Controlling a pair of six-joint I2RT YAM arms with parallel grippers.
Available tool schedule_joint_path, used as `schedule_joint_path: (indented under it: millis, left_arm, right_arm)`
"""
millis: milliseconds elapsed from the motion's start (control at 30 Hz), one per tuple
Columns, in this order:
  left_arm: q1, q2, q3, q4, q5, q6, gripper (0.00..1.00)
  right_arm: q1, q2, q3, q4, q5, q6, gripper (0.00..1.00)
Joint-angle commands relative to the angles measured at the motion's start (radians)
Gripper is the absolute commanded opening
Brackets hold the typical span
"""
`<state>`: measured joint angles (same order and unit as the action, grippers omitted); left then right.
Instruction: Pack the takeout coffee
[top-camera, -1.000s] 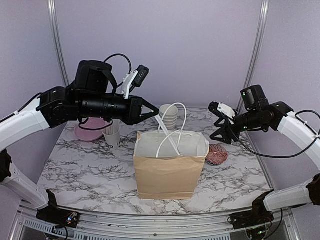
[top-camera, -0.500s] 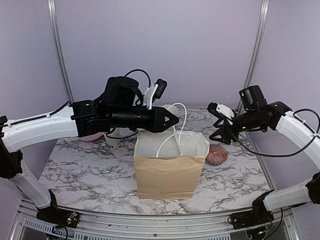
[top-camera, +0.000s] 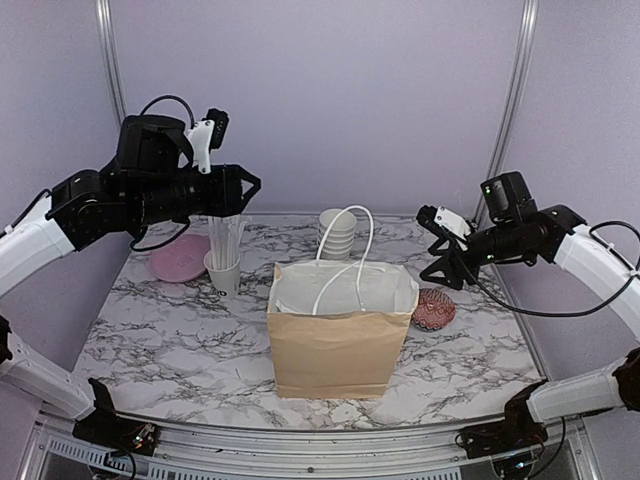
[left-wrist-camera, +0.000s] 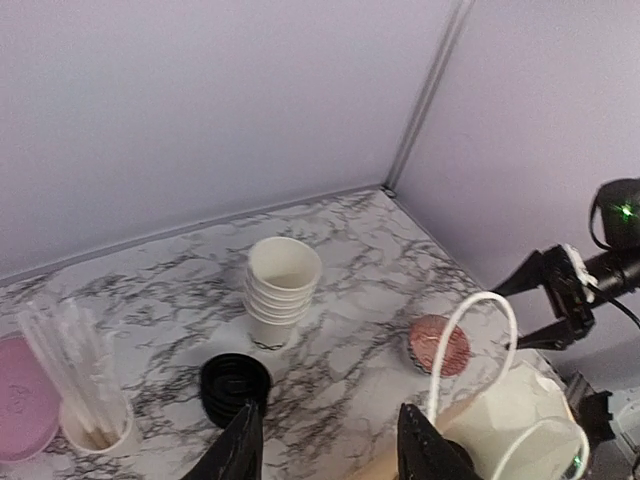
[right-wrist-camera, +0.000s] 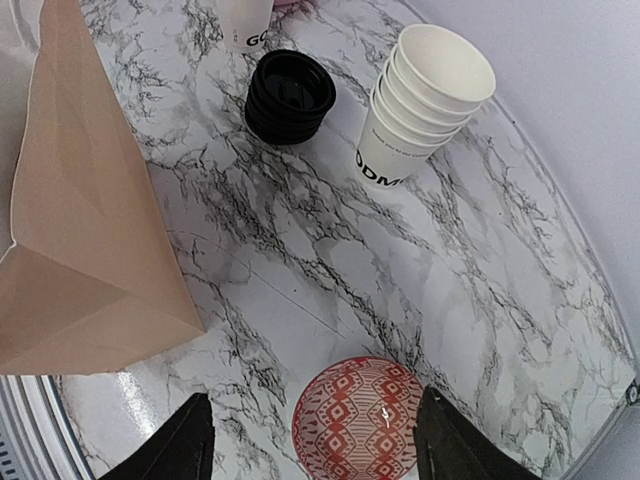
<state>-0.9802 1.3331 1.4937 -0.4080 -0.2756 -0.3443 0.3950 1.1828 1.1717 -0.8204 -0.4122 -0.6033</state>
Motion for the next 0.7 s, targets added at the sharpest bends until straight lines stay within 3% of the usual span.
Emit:
schedule_joint_path:
  millis: [0, 167, 467, 667]
  left_arm:
    - [0.148, -0.021, -0.032, -0.199, -0.167, 0.018, 0.46]
    - [0.274, 0.017, -0.076, -0.233, -0.187, 0.053, 0.48]
    - [0.517, 0.176, -0.056, -0.191, -0.056, 0.093, 0.52]
    - [0.643, 0.287, -0.03, -0.079, 0.165, 0.11, 0.48]
  right_arm:
    - [-0.005, -0.025, -0.004, 0.022, 0.01, -0.006, 0.67]
    - [-0.005, -0.025, -0.005, 0.023, 0.01, -0.007, 0.67]
    - [-0.006, -0.02, -0.006, 0.024, 0.01, -0.004, 0.67]
    - [-0.005, -0.011, -0.003, 0.026, 0.008, -0.004, 0.66]
